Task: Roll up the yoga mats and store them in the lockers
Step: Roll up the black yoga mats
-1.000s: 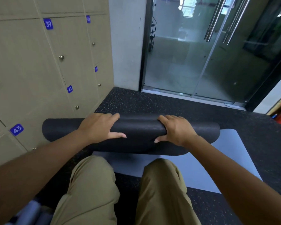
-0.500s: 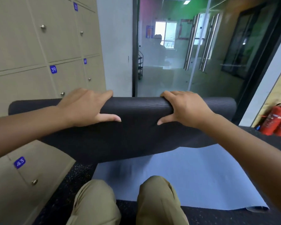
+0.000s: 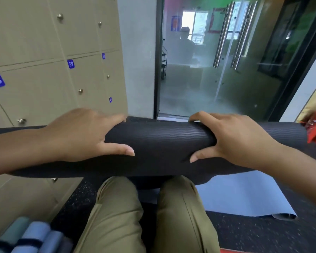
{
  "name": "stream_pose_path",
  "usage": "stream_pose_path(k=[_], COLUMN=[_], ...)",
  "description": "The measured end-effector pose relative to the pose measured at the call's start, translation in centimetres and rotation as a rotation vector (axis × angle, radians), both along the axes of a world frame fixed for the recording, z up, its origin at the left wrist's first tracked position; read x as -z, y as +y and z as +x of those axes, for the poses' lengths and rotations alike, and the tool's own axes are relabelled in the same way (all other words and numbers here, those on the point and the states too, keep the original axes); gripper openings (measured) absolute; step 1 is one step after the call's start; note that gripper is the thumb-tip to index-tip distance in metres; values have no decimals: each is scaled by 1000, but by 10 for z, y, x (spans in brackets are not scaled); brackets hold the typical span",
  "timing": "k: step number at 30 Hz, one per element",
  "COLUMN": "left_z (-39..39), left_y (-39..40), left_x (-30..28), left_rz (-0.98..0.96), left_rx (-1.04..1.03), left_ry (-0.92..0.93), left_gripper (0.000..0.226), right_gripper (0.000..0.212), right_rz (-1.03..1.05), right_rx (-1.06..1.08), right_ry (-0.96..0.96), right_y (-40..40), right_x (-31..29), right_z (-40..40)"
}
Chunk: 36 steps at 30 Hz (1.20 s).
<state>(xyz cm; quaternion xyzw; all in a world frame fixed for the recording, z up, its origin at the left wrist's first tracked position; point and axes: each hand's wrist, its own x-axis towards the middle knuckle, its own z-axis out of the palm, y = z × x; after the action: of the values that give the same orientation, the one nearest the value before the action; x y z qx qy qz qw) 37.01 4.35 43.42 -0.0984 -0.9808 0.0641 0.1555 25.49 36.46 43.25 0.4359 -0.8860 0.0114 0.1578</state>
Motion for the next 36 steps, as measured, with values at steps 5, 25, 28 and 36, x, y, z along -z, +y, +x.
stream_pose_path(k=[5,25,28,36], left_z=[44,133,135,133], left_y=[14,55,60,63], left_x=[50,203,199,203], left_rz=[91,229,244,72], left_rx=[19,4,-24,50], left_ry=[-139,-541,-555,-229], left_gripper=[76,97,96,74], right_gripper=[83,70,68,65], right_rz=[77,98,72,57], right_rx=[-59,-157,-196,-163], right_ry=[-135,-297,-267,-585], right_y=[21,52,50,47], right_x=[42,180,190,192], right_z=[47,133,133,118])
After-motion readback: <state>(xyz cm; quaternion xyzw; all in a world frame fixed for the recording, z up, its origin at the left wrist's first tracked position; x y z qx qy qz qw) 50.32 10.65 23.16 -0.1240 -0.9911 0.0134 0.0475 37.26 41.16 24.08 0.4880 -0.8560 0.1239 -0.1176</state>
